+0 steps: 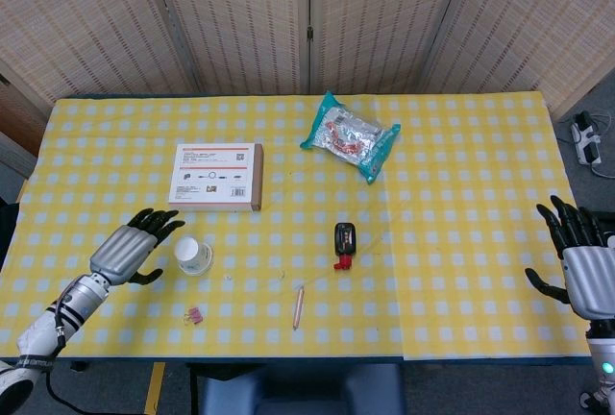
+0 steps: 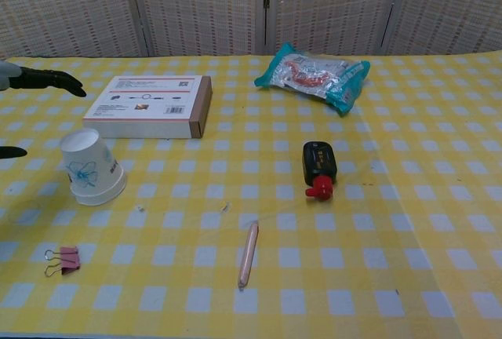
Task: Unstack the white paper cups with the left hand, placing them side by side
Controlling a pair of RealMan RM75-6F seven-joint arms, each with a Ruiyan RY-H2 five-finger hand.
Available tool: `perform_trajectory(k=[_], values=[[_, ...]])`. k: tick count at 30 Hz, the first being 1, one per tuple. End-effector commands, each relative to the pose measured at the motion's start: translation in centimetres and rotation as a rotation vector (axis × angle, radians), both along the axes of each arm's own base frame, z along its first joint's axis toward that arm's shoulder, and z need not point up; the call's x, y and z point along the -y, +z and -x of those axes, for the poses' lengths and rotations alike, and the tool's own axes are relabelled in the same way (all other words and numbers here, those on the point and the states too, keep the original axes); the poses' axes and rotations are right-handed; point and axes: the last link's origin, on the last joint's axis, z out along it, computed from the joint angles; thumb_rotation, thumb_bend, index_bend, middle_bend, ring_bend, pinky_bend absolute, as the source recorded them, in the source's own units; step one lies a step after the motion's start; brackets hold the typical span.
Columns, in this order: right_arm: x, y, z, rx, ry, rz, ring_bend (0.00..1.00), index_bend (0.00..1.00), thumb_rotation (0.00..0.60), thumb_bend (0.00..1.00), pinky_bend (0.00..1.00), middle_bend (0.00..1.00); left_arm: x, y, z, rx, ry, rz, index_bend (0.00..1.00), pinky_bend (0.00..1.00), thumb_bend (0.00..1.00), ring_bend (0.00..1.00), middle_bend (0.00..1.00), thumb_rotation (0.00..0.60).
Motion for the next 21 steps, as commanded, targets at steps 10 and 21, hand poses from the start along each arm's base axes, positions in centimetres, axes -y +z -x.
perform_trajectory(k=[10, 21], values=[[-0.1, 0.0, 0.5, 0.01, -0.009, -0.003, 0.04, 0.0, 0.6, 0.27, 0.0, 0.0, -1.8, -2.2, -0.9, -0.033, 0.009, 0.03, 0.2, 0.0, 0.35, 0.03, 0.04, 0.6], [-0.2, -0.1, 0.8, 0.017, -0.013, -0.003, 0.04, 0.0, 0.6, 0.27, 0.0, 0.0, -2.0, -2.9, -1.0, -0.009, 0.015, 0.021, 0.27, 0.0, 0.35, 0.05, 0.05, 0.6]])
